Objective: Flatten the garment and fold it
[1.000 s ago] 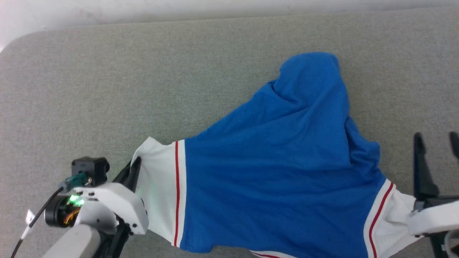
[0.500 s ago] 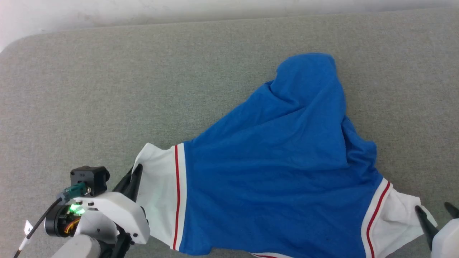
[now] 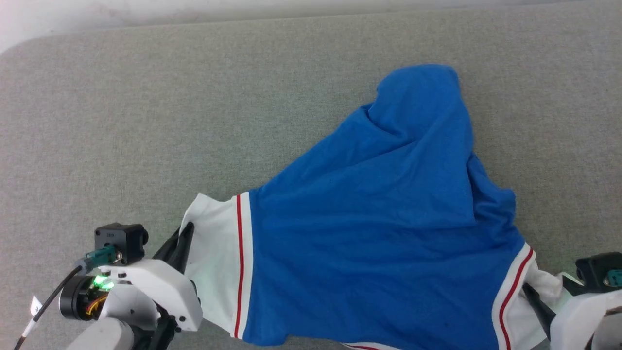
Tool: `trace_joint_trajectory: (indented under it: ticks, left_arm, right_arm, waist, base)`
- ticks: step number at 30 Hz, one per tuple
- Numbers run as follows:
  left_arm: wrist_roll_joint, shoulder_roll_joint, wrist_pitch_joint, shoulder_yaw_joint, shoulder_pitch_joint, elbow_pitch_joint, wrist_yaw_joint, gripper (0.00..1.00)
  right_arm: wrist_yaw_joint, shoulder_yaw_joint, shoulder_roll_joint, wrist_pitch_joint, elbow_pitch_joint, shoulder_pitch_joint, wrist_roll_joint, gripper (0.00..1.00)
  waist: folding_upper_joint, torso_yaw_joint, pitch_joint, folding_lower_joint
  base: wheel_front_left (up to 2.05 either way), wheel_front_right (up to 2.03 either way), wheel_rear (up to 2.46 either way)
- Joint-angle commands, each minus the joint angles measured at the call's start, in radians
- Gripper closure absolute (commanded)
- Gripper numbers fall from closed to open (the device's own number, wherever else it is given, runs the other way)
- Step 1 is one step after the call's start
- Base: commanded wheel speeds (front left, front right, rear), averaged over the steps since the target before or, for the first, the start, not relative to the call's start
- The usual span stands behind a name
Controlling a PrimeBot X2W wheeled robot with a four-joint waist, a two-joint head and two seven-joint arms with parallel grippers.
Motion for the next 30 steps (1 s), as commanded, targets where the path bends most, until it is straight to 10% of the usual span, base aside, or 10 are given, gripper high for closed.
trace_joint_trajectory:
  ticks: [1,4,7,30]
  left_arm:
    - [-0.003,0.008,0.003,0.001,-0.003,-0.005,0.001,1.0]
    - [-0.004,0.009,0.005,0.001,-0.008,-0.008,0.001,1.0]
    - [-0.005,0.006,0.005,0.001,-0.013,-0.009,0.0,1.0]
    - [-0.128,-0.093,-0.166,0.175,0.003,-0.124,0.034,1.0]
  right_arm:
    - [-0.001,0.03,-0.002,-0.005,0.021,-0.019,0.01,0.0]
    - [-0.001,0.062,-0.007,-0.001,0.057,-0.033,0.016,0.0]
    - [-0.001,0.069,0.003,0.023,0.09,-0.039,0.025,1.0]
    - [-0.001,-0.122,0.245,-0.106,-0.204,-0.336,0.056,1.0]
  waist:
    - [-0.0001,0.003,0.008,0.0]
    - [-0.0001,0.007,0.015,0.0]
    - [-0.0001,0.011,0.019,0.0]
    - [-0.0001,-0.045,-0.153,0.0]
  base:
    - [0.0,0.0,0.0]
    - [0.0,0.0,0.0]
    - [0.0,0.0,0.0]
    - [0.0,0.0,0.0]
